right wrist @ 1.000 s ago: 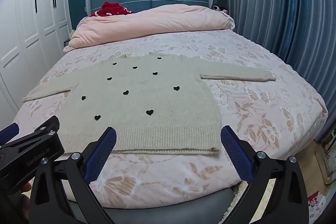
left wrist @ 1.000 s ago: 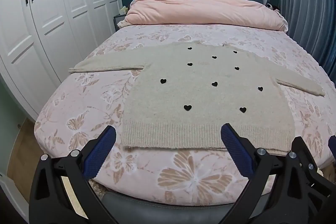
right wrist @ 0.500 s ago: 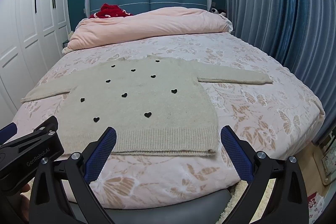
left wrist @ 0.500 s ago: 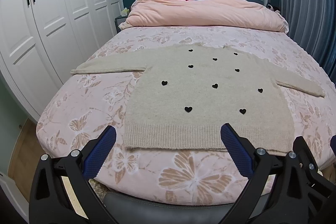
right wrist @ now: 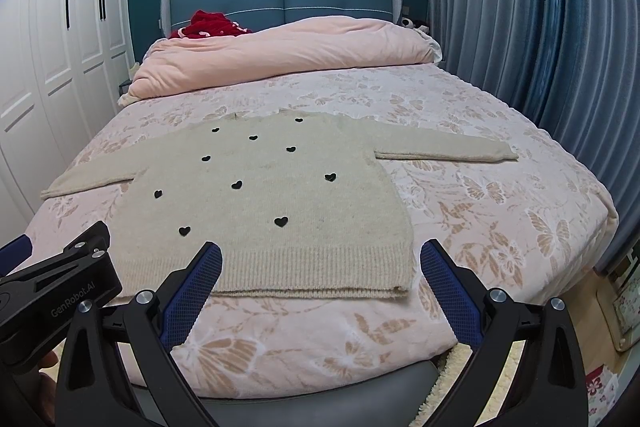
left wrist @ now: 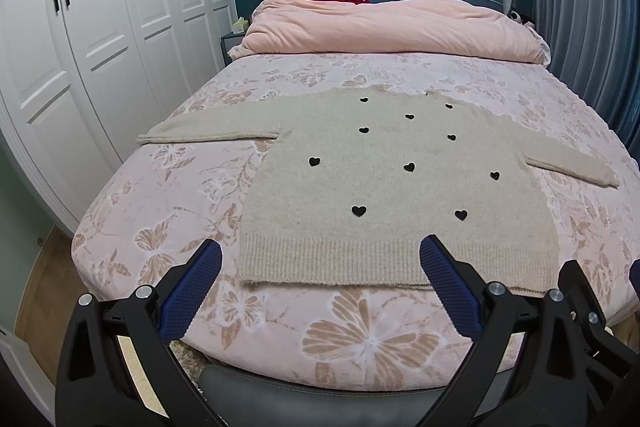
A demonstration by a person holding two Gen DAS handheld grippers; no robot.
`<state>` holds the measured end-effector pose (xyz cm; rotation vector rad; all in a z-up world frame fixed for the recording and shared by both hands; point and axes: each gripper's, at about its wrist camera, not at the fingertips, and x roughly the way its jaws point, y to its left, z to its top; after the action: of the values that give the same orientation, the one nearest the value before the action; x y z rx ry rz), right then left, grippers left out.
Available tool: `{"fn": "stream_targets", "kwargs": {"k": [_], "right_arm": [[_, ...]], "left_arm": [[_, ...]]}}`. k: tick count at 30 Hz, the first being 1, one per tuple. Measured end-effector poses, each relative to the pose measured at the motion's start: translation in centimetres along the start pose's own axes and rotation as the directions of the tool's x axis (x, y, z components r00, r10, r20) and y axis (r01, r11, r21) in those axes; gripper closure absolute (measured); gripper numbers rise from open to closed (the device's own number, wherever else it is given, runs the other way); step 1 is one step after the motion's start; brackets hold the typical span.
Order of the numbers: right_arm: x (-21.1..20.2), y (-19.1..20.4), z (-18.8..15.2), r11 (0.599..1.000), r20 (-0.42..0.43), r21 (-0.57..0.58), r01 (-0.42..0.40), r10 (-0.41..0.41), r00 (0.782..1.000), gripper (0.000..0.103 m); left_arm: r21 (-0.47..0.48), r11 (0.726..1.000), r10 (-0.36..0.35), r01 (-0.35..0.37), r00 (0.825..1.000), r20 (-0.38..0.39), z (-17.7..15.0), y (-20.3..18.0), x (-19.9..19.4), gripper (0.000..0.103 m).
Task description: Fold small clothes
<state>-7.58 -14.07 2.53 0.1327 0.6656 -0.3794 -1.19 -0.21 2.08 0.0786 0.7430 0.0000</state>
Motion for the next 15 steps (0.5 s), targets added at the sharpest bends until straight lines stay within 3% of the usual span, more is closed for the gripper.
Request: {"fn": "stream_targets", "kwargs": {"k": [15], "right_arm": [[-0.16, -0.1, -0.14, 1.0, 0.005, 0.002, 0.001, -0.001, 1.0, 0.005]], "left_arm": [[0.0, 1.0, 0.005, -0.005, 1.0, 0.002, 0.19, -0.07, -0.44, 0.006]]}}
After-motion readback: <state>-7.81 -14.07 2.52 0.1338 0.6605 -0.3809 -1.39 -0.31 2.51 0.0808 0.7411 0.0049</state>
